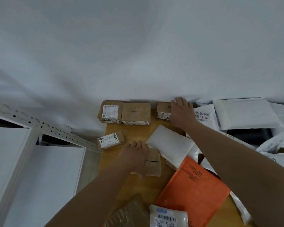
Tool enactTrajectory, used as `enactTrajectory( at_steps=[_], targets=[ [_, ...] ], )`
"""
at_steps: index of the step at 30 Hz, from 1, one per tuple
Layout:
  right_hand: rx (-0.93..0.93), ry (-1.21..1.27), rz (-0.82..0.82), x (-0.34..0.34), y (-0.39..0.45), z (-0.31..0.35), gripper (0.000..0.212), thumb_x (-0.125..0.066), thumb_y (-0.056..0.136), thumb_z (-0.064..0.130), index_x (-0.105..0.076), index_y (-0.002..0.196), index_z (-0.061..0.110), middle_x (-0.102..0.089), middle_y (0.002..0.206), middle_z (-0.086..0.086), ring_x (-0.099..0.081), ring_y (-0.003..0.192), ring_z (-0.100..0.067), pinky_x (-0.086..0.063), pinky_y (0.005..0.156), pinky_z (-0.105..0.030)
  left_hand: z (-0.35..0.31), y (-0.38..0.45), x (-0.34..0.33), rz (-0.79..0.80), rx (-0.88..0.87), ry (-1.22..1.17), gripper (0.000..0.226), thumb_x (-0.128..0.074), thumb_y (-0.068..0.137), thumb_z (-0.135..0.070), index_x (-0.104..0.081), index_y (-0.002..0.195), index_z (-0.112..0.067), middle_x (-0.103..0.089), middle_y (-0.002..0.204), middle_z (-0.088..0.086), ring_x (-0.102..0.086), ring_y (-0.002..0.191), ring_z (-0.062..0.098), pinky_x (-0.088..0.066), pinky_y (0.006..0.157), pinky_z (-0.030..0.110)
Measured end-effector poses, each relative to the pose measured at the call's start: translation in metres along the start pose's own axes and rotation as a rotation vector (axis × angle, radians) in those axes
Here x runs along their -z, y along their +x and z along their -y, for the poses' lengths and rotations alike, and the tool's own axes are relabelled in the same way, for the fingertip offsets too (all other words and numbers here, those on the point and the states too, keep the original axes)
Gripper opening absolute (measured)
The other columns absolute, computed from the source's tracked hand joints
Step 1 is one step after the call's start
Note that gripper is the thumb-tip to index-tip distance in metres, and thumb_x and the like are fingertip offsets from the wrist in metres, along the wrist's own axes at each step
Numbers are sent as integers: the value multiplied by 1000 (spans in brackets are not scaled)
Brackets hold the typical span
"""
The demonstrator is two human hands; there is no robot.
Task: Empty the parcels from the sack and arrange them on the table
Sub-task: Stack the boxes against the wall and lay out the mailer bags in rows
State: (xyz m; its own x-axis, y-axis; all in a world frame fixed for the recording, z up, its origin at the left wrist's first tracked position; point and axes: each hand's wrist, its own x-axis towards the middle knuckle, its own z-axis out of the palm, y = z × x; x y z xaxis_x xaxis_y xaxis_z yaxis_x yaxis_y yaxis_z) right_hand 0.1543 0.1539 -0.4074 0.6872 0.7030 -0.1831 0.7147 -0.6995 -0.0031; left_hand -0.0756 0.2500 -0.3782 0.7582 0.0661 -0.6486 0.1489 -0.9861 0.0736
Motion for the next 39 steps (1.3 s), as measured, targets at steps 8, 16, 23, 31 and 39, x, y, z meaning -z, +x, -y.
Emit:
enactTrajectory(
  at_steps=[8,16,23,31,39],
  targets=[
    [41,-132,45,-25,-1,-9,52,-61,87,29,-43,135,15,-48,135,-8,-48,122,-31,-40,97,-44,20,-7,38,48,60,-159,98,-75,68,-60,-27,141,-15,-37,137,8,-37,127,29,-36,106,44],
    [144,-128,161,-21,-16,-16,49,-62,89,32,-43,133,24,-54,130,-1,-54,118,-26,-34,102,-45,21,-14,79,296,135,-218,76,-80,59,-61,-44,118,-28,-51,114,-4,-54,102,19,-51,88,40],
    [281,-121,231,-24,-31,-11,45,-60,87,34,-43,129,29,-58,121,5,-55,115,-25,-30,103,-47,21,-21,102,201,126,-351,69,-78,69,-56,-46,124,-29,-59,112,-4,-61,94,15,-55,83,33],
    [282,199,542,-15,-53,-11,57,-43,86,59,-46,133,27,-65,112,3,-60,105,-17,-38,108,-42,12,-13,121,-188,144,-375,110,-66,75,-67,-5,155,-22,-26,155,4,-35,136,25,-39,101,40],
    [-435,1189,261,1,-49,-36,11,-47,96,8,-58,97,12,-62,106,-15,-58,85,-21,-52,81,-38,-15,19,138,-562,51,-400,110,-65,72,-69,-7,153,-22,-29,148,4,-30,133,27,-29,108,49]
  ],
)
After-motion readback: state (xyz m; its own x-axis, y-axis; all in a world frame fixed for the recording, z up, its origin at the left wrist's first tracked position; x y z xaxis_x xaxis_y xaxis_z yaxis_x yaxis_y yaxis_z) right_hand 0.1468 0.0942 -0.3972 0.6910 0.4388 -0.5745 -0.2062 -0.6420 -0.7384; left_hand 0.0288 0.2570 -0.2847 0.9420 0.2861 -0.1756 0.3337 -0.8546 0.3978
